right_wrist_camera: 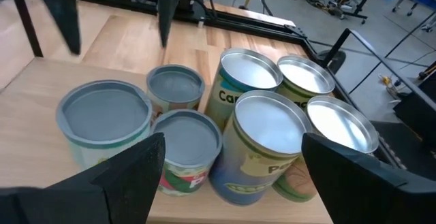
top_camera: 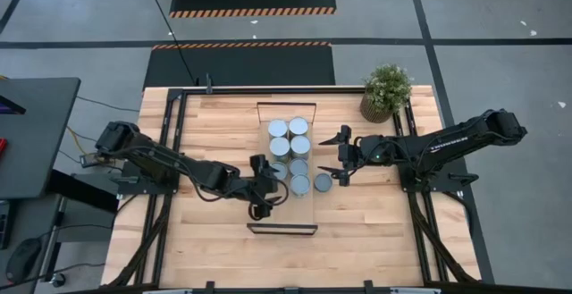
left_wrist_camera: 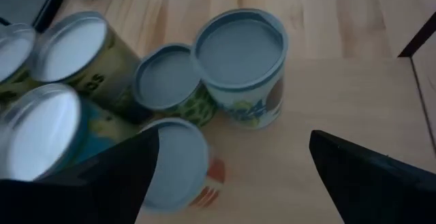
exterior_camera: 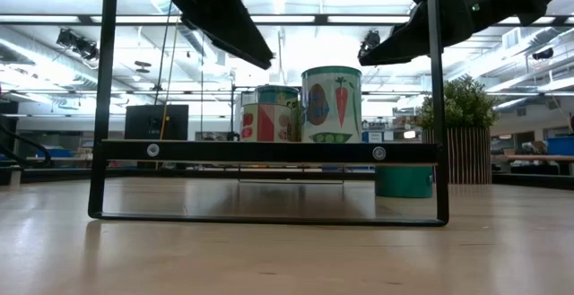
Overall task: Pick and place cans onto a shelf
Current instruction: Put the canned tuna on the shelf
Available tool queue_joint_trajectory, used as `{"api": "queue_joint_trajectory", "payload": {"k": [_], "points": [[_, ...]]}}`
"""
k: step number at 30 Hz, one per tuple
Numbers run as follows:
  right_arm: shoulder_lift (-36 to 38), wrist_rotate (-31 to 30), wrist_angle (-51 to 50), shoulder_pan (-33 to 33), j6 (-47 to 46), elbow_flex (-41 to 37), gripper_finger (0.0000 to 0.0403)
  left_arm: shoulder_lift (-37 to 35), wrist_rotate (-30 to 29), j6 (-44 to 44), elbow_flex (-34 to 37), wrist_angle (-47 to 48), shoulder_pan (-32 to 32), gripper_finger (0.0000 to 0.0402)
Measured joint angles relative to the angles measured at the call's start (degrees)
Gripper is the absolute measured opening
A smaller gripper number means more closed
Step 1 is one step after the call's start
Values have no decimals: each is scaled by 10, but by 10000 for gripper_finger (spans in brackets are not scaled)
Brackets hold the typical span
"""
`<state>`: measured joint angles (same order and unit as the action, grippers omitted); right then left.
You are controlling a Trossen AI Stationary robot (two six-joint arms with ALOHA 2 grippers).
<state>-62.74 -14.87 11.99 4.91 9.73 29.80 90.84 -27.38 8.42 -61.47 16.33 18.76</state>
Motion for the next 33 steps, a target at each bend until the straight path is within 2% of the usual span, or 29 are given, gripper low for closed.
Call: {"api": "queue_joint_trajectory", "payload": {"k": [9,19,27,33], "points": [[0,26,-1,10,-62,-16,352,-18,-35,-35,0,57,0,378],[0,26,-18,52,-140,-34,352,-31,-43,-71,1,147,-15,315],[0,24,-18,89,-170,-34,352,-42,-58,-65,0,172,-14,268],[-17,-21,-12,127,-177,-34,352,-50,-73,-67,2,206,-16,230]]}}
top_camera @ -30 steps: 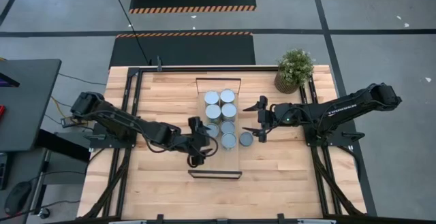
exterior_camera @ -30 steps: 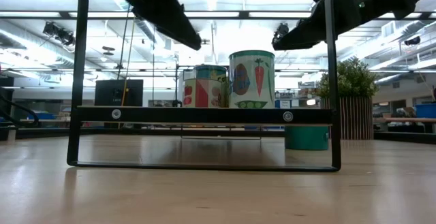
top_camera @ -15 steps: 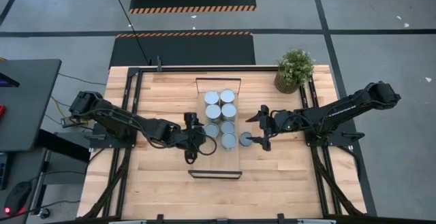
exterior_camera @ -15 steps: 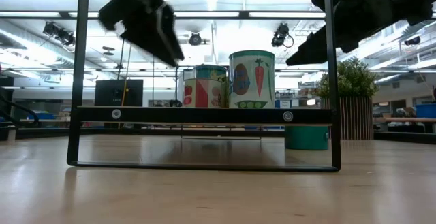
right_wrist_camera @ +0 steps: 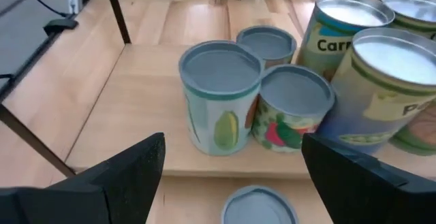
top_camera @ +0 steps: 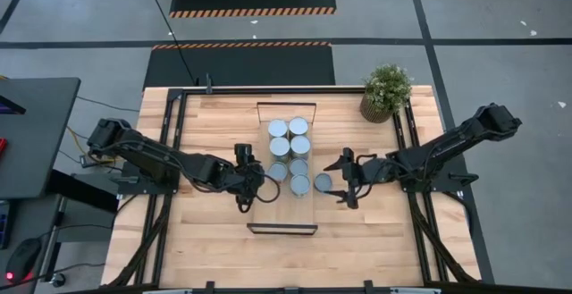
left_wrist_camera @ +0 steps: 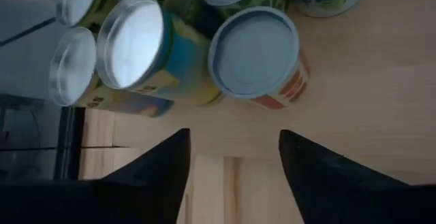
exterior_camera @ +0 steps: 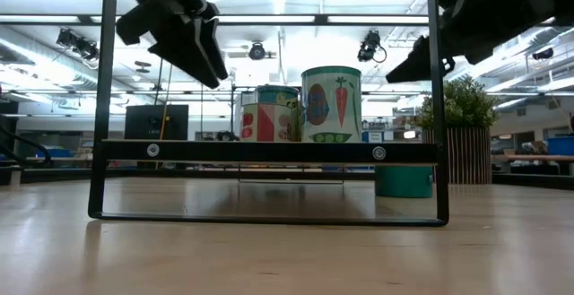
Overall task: Pick and place cans onto a shelf
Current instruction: Put the canned tuna on the shelf
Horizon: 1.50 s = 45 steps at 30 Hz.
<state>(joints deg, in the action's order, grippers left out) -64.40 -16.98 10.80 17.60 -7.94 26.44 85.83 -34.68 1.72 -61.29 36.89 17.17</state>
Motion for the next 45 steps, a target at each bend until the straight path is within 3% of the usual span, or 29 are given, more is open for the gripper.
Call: {"api": "queue_joint_trajectory", "payload": {"k": [6,13,17,23,33,37,41,45], "points": [[-57,-53,-7,16,-4,0,352,-40,-12,-21,78,-37,-14,196],[-106,-59,-1,-2,-2,0,370,-159,-11,-9,173,-103,-24,169],[-126,-59,6,-22,-11,0,395,-232,-12,-9,222,-154,-24,165],[-173,-65,54,-26,-21,0,395,-325,-17,-12,294,-233,-25,164],[-240,-166,92,34,-103,-6,399,-426,-17,28,361,-264,-50,164],[-255,-200,157,50,-115,-34,399,-447,-13,32,369,-259,-57,164],[-266,-238,285,62,-112,-88,399,-461,-12,32,372,-249,-64,164],[-284,-239,366,63,-128,-124,399,-471,-9,36,373,-250,-69,164]]}}
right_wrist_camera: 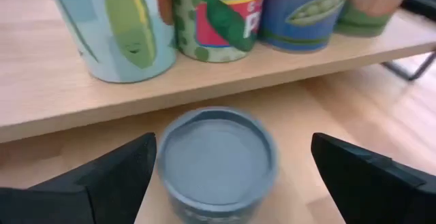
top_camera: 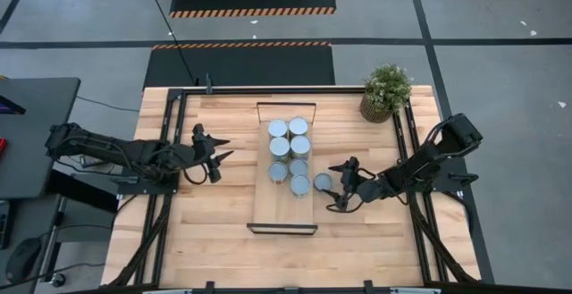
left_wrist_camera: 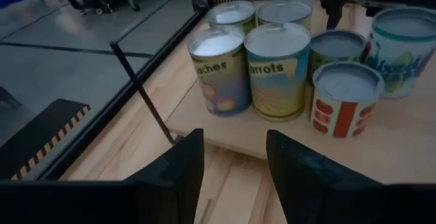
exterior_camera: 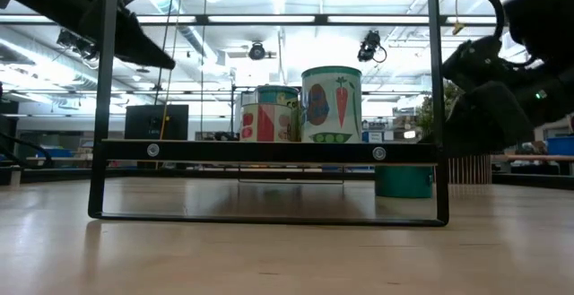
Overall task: Pick and place cans onto a shelf
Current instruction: Put the canned tuna on the shelf
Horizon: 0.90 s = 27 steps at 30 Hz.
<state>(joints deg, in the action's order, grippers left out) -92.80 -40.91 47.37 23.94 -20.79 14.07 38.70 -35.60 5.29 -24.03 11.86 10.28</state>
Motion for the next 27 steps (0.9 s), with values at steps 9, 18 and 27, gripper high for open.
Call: {"api": "queue_joint_trajectory", "payload": {"k": [9,18,27], "points": [[-61,-9,44,36,-6,1,399,-23,11,-9,1,16,-2,165],[-124,-30,123,26,11,6,399,-52,58,-30,1,-4,-2,159],[-182,-5,150,2,38,44,399,-75,88,-41,104,-154,-4,123]]}}
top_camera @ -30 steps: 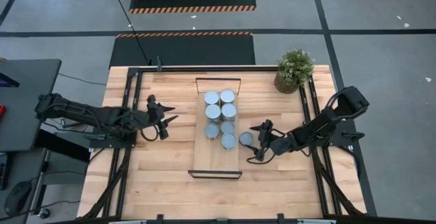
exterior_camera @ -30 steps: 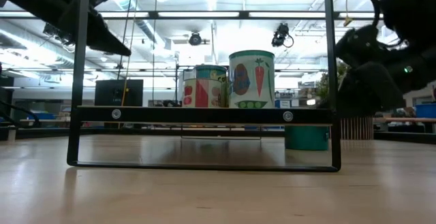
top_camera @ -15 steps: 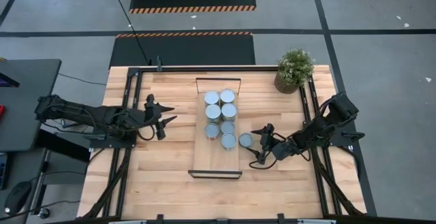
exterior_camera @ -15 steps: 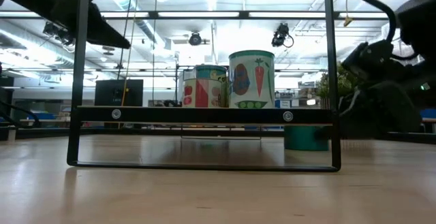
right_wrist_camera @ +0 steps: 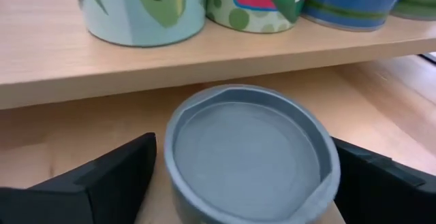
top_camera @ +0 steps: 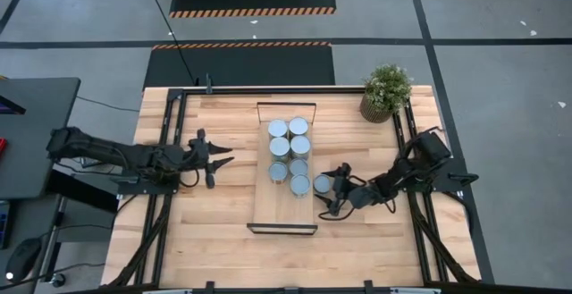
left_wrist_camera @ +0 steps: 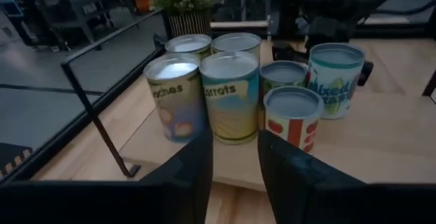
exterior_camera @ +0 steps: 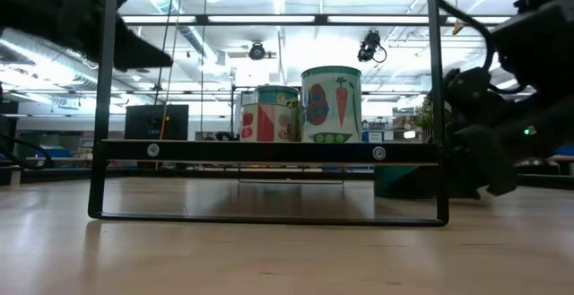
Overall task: Pick and place cans onto a shelf
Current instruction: Put the canned tuna on the shelf
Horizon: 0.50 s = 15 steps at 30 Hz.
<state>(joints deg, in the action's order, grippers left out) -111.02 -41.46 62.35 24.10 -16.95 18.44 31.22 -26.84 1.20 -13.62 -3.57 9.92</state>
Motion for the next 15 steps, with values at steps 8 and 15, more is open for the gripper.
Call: {"api": "queue_joint_trajectory", "payload": {"k": [8,15], "points": [[-24,12,26,-19,-6,5,386,-67,0,11,103,-96,-20,89],[-13,23,26,-21,-9,-10,331,-110,6,16,130,-97,-21,64]]}}
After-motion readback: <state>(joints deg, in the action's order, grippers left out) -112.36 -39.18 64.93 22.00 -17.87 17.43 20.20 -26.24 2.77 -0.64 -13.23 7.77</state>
